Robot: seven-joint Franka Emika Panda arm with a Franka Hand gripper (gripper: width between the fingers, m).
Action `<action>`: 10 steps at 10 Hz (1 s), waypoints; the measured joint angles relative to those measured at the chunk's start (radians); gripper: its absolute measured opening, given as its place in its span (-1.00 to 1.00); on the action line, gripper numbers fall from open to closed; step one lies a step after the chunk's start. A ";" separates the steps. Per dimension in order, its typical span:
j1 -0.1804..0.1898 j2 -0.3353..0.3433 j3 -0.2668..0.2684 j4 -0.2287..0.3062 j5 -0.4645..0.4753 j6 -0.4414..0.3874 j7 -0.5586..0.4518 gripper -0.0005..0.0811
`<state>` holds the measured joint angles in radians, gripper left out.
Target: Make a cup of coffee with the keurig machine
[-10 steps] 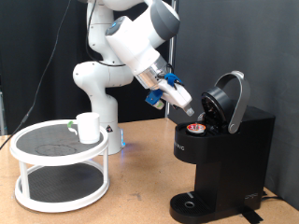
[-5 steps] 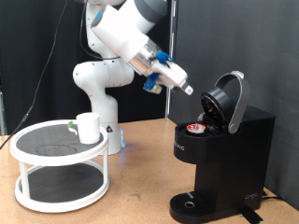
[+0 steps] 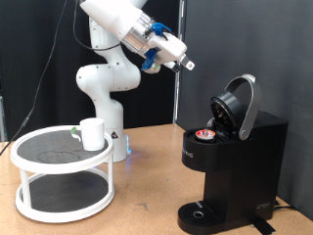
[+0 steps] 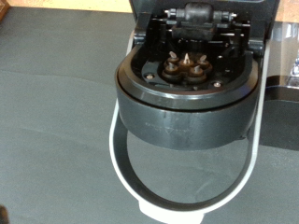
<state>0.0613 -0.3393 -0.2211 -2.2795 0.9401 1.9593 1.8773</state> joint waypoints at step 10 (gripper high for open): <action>0.077 0.073 0.122 0.131 0.121 0.080 0.088 0.81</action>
<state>0.1387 -0.2662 -0.0988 -2.1481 1.0613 2.0388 1.9654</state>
